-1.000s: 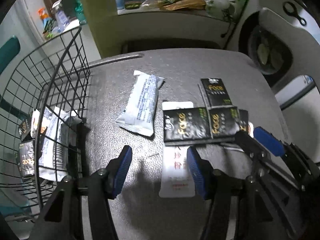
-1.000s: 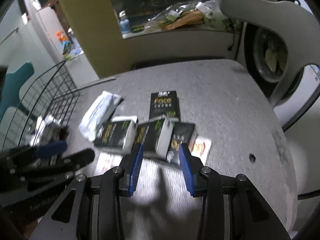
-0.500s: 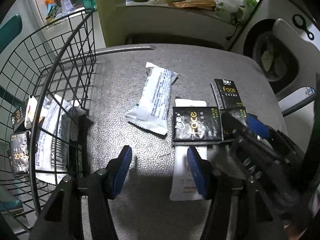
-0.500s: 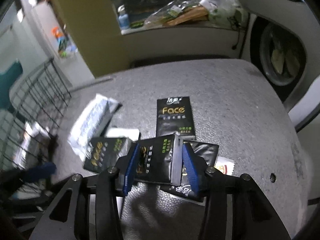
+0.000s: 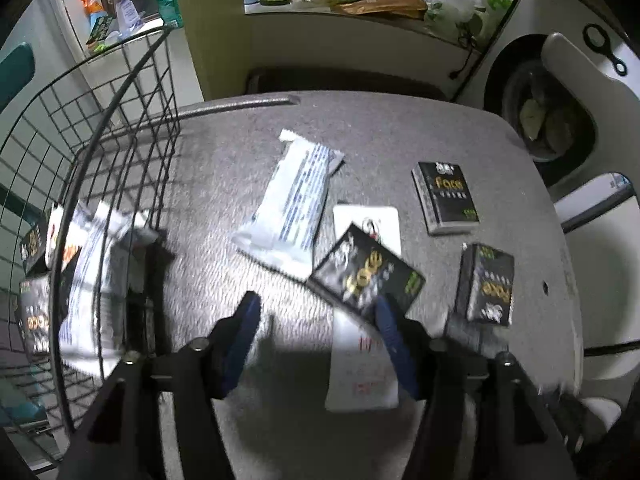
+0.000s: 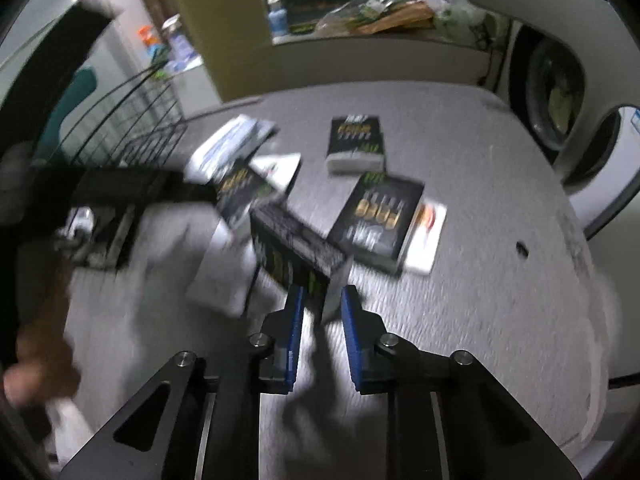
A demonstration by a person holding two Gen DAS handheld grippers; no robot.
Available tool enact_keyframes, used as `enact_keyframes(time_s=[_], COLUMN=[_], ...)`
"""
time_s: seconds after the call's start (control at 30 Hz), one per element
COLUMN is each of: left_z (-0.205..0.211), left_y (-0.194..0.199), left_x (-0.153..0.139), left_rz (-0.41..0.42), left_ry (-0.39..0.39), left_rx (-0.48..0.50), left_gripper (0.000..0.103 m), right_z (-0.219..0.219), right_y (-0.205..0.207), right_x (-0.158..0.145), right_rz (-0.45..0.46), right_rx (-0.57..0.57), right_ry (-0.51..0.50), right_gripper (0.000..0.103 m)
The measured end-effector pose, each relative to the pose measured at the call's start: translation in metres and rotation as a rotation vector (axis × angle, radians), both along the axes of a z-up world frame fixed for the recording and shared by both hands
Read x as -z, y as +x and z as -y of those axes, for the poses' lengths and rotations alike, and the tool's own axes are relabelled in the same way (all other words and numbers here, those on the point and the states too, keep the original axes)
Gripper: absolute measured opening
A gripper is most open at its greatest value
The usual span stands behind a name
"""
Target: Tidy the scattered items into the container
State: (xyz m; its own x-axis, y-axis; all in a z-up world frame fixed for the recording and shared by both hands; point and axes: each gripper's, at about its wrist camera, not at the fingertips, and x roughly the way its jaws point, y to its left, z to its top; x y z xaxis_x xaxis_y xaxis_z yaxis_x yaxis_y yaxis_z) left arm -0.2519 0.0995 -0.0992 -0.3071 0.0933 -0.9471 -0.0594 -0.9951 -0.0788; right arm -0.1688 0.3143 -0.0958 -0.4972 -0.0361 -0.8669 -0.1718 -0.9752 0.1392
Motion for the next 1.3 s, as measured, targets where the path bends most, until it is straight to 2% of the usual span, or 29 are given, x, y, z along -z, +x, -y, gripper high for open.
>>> enact_keyframes(time_s=[0.1,0.27,0.37,0.43,0.57,0.73,0.9,1.03,1.1,1.2,1.23,1.3], left_z=[-0.008,-0.011,-0.013,-0.017,-0.029,-0.022,-0.009,0.000,0.000,0.002,0.004,0.012], left_y=[-0.013,-0.027,-0.031,-0.033,-0.034,-0.021,0.006,0.028,0.040,0.055,0.058,0.064], left_x=[0.006,0.016,0.016,0.016,0.023,0.026,0.024,0.021,0.019,0.015,0.015,0.015], left_rz=[0.015,0.035,0.044,0.046,0.061,0.063,0.056,0.067,0.064,0.050,0.050,0.058], left_ry=[-0.013,-0.010,0.020,0.032,0.003,0.023,0.017,0.035,0.030,0.018,0.021,0.034], left_rx=[-0.008,-0.030,-0.029,-0.017,0.020,0.006,0.022,0.045,0.069,0.093,0.092,0.079], left_gripper=[0.070,0.078,0.078,0.078,0.078,0.073,0.072,0.072,0.072,0.072,0.072,0.072], right_z=[0.000,0.002,0.004,0.002,0.000,0.002,0.001,-0.005,-0.004,-0.003,-0.004,-0.004], right_y=[0.006,-0.004,-0.012,-0.017,-0.025,-0.028,-0.015,0.003,0.006,0.000,-0.002,-0.010], right_x=[-0.002,-0.005,-0.003,-0.002,0.004,0.012,0.011,0.004,0.000,-0.004,-0.005,-0.005], right_rz=[-0.025,-0.053,-0.070,-0.077,-0.065,-0.040,-0.028,-0.058,-0.072,-0.100,-0.117,-0.127], right_rx=[0.006,-0.019,-0.046,-0.037,-0.028,-0.031,-0.042,-0.045,-0.040,-0.052,-0.047,-0.059], right_ry=[0.014,0.057,0.064,0.064,0.053,0.040,0.016,-0.031,0.015,0.046,0.050,0.054], right_gripper=[0.021,0.041,0.046,0.046,0.046,0.046,0.027,0.026,0.027,0.041,0.048,0.051])
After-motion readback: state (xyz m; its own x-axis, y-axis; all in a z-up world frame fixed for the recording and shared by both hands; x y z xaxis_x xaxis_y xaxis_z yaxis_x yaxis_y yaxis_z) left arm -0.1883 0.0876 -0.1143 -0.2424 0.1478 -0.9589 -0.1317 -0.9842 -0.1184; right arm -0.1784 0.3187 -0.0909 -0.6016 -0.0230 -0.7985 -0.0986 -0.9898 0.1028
